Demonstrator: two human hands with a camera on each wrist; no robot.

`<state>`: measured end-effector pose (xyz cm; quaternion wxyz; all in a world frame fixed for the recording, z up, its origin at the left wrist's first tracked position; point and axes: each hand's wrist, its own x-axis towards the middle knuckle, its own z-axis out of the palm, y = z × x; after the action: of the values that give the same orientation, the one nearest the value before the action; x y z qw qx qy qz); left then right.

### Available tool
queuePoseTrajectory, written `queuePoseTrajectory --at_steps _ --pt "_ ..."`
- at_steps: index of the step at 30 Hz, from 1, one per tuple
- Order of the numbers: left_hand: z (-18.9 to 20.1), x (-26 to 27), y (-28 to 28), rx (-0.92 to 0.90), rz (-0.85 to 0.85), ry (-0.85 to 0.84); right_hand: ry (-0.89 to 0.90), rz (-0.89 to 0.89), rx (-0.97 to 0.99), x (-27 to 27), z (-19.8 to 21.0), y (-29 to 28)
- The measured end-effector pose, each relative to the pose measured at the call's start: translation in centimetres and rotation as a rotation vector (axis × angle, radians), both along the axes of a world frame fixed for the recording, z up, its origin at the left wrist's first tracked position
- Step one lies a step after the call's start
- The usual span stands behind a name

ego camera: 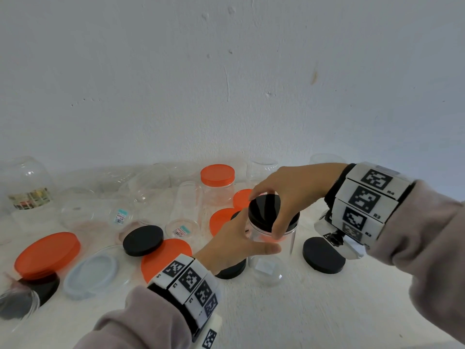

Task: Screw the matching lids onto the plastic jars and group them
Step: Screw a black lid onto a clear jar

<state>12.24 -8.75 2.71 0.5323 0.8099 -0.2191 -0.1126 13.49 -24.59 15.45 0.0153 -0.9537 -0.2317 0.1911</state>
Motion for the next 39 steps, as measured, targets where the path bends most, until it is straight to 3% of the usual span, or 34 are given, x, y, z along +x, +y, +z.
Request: queuePoseTrajectory --at_steps 12,16,22,26,39 --pt "-0.1 0.0 -0.1 -0.002 0.016 -0.015 -0.093 -0.065 0.032 -0.5 -0.7 -0.1" --pt "-0.6 -0.4 -0.5 -0.010 0.084 -0.065 -0.287 -0.144 -0.004 -0.7 -2.1 0.4" --pt "-0.4 -0.6 -0.4 -0.007 0.070 -0.070 -0.102 -0.218 -0.026 -0.5 -1.3 0.1" --pt "-0.2 -0.7 -0.5 0.006 0.065 -0.088 0.029 -0.099 0.030 -0.4 -0.7 -0.2" --pt "-0.5 -0.4 -0.5 0.003 0.075 -0.073 -0.171 -0.168 -0.019 -0.6 -2.0 0.5"
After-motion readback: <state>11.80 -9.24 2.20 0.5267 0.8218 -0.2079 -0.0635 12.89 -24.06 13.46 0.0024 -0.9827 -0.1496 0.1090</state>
